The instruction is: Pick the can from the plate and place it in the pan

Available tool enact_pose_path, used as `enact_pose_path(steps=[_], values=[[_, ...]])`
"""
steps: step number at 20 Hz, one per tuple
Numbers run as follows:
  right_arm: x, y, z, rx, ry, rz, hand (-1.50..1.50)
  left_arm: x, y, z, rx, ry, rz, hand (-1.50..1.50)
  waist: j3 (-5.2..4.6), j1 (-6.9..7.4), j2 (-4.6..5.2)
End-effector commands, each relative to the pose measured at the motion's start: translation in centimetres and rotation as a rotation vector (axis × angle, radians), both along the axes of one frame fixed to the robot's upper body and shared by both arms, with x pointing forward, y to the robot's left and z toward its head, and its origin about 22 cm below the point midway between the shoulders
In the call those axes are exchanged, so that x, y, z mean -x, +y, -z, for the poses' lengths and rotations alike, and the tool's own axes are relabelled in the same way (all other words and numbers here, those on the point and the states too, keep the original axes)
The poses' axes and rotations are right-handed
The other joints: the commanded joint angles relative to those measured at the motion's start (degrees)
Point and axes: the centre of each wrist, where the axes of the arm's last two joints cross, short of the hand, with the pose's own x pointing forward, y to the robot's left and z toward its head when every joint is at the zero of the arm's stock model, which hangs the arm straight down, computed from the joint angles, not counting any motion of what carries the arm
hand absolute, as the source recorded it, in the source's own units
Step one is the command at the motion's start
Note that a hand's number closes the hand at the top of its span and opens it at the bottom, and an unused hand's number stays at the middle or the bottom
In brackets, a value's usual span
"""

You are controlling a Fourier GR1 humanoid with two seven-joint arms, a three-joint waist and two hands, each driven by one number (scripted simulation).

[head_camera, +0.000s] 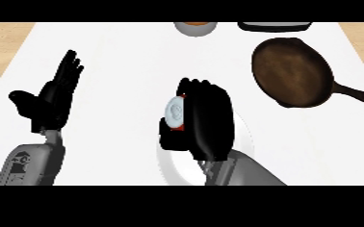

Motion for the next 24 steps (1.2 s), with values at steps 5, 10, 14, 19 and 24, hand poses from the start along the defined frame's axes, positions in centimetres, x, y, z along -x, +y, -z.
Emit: enact_pose_path(steps=[5,10,14,19,24], values=[[-3.7,-7.0,-3.1,-0.235,-0.161,0.166,1.50,1.1,-0.2,1.2,-0.008,-0.009,0.001,0.00,0.05,0.14,0.21],[-6.1,-13.8,-3.2,-0.389,-0.202,0.211,1.50,0.1,-1.5,0.1,0.013,-0.012,-0.006,0.00,0.10,-0.05,0.35],[-8.5,-19.2,-1.5,-0.300,-0.186,0.294,1.50,1.4,0.1,-0.9,0.000,-0.001,0.015,0.00,0.08,0.60,0.20],[-12.6,-24.4,1.1,-0.209,-0.193,0.338,1.50,-0.8,-1.4,-1.0,-0.006,-0.015,0.018,0.00,0.07,0.80,0.65],[-14.7,-29.0,4.0,-0.087,-0.200,0.422,1.50,-1.2,-1.3,-0.8,0.017,0.003,0.048,0.00,0.10,1.87,0.98]])
